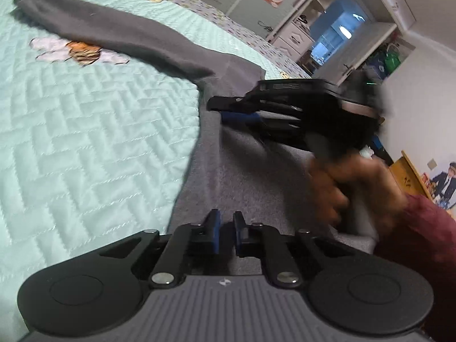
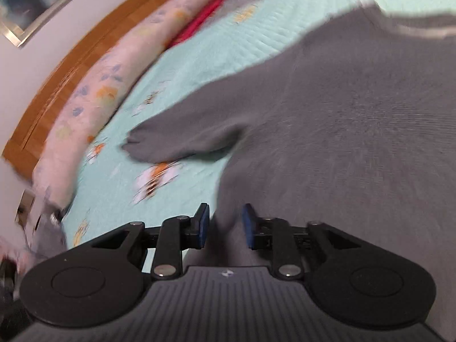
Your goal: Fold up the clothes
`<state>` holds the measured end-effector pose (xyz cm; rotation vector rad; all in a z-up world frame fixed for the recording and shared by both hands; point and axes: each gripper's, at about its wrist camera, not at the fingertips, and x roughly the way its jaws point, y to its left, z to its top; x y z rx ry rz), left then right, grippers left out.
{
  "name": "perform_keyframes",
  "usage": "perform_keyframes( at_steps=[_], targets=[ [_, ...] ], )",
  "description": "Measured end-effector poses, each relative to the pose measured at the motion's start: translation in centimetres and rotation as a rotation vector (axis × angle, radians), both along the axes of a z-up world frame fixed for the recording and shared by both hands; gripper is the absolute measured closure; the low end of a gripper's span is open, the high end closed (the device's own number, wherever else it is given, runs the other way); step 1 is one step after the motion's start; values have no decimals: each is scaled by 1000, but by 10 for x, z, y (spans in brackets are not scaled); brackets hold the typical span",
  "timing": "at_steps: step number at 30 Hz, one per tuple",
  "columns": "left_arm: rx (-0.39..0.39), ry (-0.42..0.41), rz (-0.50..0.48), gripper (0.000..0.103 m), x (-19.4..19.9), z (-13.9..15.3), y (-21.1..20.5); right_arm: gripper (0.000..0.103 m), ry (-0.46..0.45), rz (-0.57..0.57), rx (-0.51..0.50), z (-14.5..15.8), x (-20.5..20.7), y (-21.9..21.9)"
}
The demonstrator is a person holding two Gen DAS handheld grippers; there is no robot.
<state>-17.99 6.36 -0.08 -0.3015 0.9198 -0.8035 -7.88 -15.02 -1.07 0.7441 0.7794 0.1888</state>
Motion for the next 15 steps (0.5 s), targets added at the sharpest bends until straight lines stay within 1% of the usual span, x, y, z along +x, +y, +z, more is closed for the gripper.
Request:
perform_keyframes(
  at_steps=[1,3,4,5,6,8,9,10,12,13,14,15],
  targets=[
    [7,-11,1,93,-4,1,1,103,12,-16,43,-12,12,-8],
    [23,-35,2,94,-11,2,4,103,7,-106,143,-20,21,-28],
    [34,-53,3,94,-16,4,6,103,-2,-145,158,-22,24,-35],
    [45,-68,5,94,-21,5,7,103,-4,-159,188,-23,27,-39],
    [54,-82,7,94,-26,7,9,103,0,-156,207,-25,29,-41],
    [63,-112,1,94,-33,9,12,103,-19,-153,203,-19,22,-38],
    [62,-119,1,94,-36,10,15,95,-29,-152,201,-17,19,-37],
    [54,-112,8,94,-38,12,19,90,-54,-161,218,-11,9,-35],
    [49,-117,11,90,-44,14,27,85,-91,-151,266,-4,-15,-26],
    [67,-134,1,87,-47,14,28,83,-109,-146,289,-1,-27,-22],
    [95,-150,-12,87,-50,13,25,81,-100,-119,311,-1,-39,-13],
    [111,-158,-17,87,-52,12,24,77,-73,-98,300,-2,-46,-5]
  ],
)
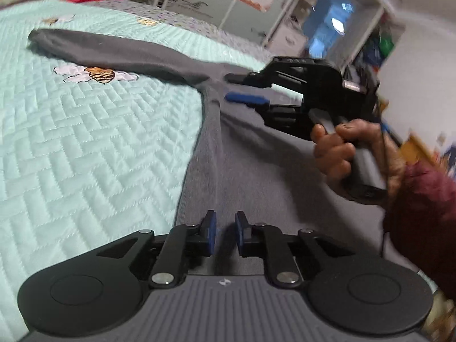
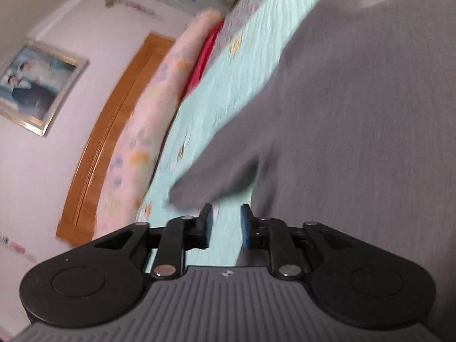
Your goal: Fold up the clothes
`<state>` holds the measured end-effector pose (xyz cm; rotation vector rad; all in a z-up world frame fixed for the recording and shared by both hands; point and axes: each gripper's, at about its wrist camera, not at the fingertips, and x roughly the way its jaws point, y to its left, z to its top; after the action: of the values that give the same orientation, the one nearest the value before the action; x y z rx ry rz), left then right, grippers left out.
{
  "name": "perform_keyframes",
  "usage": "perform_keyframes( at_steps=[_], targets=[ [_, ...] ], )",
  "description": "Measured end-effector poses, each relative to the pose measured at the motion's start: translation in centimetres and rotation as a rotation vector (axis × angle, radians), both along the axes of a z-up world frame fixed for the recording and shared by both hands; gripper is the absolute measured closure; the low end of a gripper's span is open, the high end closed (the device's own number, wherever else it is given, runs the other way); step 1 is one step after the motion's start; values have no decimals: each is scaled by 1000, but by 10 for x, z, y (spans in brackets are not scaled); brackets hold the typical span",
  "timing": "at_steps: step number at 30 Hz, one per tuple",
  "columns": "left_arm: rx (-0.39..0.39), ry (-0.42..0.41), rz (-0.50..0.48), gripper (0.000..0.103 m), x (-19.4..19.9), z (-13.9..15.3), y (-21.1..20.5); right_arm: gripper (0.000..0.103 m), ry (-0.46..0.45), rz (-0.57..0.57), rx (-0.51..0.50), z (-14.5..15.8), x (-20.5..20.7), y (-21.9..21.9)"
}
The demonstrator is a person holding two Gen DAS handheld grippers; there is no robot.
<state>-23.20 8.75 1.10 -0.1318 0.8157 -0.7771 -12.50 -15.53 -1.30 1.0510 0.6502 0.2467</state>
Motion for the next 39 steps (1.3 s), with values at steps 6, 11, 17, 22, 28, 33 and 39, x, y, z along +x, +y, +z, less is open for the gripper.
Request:
perform_keyframes(
  at_steps=[6,11,17,22,28,33,39],
  targets=[
    [-27,28,27,87,1,11,7,85,68,-13,-100,-5,-24,20],
    [-51,-24,54,72,-2,25,14,78,-1,-23,-118,27,-79,36],
    [79,30,48,74,8,19,0,78,127,-43,-36,-2,-155,32],
    [141,-45,69,67,6,41,-12,71,95,-121,-68,15,-206,24],
    [189,-46,92,49,22,38,-28,60,157,-157,-225,16,-234,13],
    [218,17,85,50,30,25,-31,59,154,-145,-292,20,-225,28],
    [220,32,77,50,35,26,-36,58,39,-11,-499,63,-207,75]
  ],
)
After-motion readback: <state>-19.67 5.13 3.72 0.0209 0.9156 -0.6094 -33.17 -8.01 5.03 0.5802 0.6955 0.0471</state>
